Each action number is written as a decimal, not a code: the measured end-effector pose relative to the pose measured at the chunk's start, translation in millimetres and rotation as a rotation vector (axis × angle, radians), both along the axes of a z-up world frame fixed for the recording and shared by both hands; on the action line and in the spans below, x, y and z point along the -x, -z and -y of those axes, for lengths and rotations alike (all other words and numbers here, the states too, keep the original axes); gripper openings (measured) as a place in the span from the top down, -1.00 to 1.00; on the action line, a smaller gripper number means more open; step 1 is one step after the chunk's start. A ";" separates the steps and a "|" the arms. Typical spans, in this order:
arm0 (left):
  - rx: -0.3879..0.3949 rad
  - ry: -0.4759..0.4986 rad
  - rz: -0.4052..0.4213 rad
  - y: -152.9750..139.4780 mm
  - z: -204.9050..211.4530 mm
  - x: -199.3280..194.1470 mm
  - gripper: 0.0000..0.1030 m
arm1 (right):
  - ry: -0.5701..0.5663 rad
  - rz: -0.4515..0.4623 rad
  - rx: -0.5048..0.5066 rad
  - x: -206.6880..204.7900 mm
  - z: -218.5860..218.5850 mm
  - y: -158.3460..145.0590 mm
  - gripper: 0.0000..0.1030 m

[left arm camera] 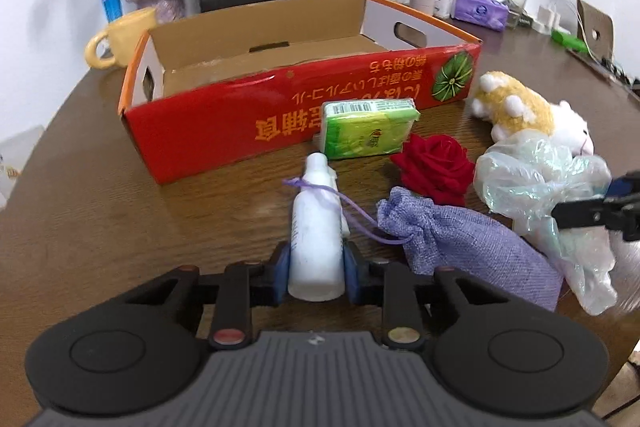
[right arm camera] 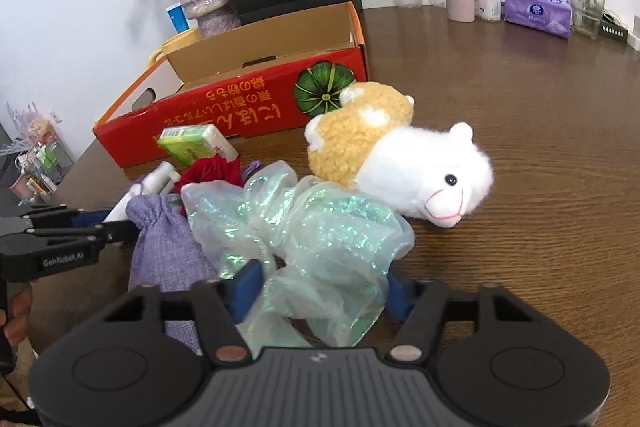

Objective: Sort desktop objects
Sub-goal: 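Close the left gripper on the white spray bottle while the right gripper grasps the organza bundle, then lift the bottle and organza bundle with both grippers over the cardboard box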

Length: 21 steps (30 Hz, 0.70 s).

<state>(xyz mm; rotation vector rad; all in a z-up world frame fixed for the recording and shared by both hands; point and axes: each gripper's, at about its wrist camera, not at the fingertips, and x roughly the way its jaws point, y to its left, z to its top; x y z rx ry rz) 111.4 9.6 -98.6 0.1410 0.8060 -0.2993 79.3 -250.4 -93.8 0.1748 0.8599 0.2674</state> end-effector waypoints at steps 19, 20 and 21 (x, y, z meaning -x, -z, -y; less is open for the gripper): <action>0.099 -0.135 0.070 -14.3 -21.0 25.5 0.46 | -0.045 0.117 -0.067 18.8 3.6 -14.0 0.72; 0.101 -0.144 0.080 -16.1 -22.3 27.2 0.46 | -0.050 0.119 -0.070 19.4 3.0 -14.6 0.73; 0.104 -0.151 0.088 -17.6 -23.7 28.6 0.46 | -0.054 0.123 -0.071 20.1 2.6 -15.5 0.73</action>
